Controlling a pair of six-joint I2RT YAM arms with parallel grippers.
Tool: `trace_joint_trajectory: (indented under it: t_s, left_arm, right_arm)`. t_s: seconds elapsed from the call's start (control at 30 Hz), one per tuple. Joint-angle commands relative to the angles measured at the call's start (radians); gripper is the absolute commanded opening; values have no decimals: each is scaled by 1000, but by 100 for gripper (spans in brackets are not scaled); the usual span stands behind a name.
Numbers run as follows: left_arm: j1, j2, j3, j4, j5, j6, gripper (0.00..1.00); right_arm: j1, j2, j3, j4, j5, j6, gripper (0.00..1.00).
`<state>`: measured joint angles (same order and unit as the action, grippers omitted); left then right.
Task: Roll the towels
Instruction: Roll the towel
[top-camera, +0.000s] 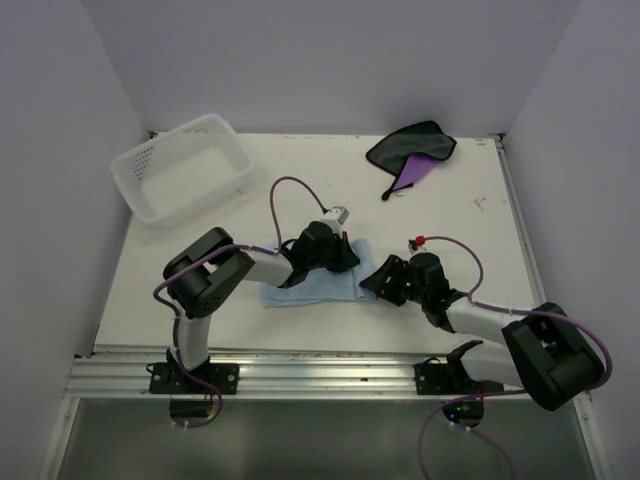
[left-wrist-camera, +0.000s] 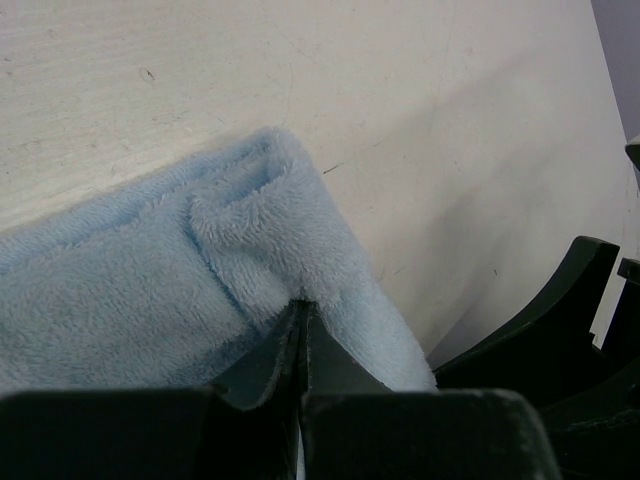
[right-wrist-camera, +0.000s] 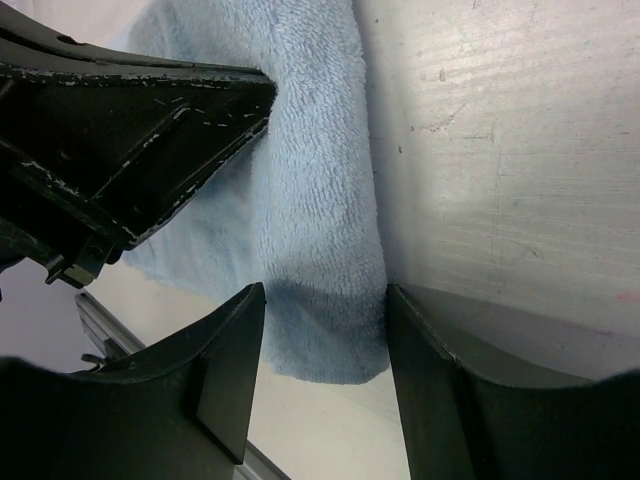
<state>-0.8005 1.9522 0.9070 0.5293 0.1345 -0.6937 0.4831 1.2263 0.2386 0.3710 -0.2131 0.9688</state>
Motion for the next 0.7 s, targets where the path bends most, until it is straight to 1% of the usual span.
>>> trace_joint_trajectory:
  t_s: [0.0,0.2,0.4,0.5,0.53,0.57,0.63,0.67]
  left_arm:
    - [14,16,13,-65,-45,40,0]
    - [12,17,18,-65,-39,39,0]
    - [12,17,17,-75,-44,42,0]
    - [14,16,16,-81,-50,46,0]
    - [12,11,16,-86,-52,48,0]
    - [14,11,16,-86,-52,49,0]
    - [12,10,16,-89,-55,51,0]
    - [14,10,18,-92,-55,51,0]
  right_arm:
    - [-3,41,-12,-24,-11,-41,55]
    - [-1,116,-27,3,0,-56,55]
    - [0,157,-38,22,17,-65,55]
    - [-1,164,-42,29,24,-73,53]
    - [-1,164,-47,29,26,-76,51]
    - [0,162,-48,31,27,-76,45]
    - [-1,157,-51,23,34,-82,39]
    - [0,156,-53,22,35,-87,33]
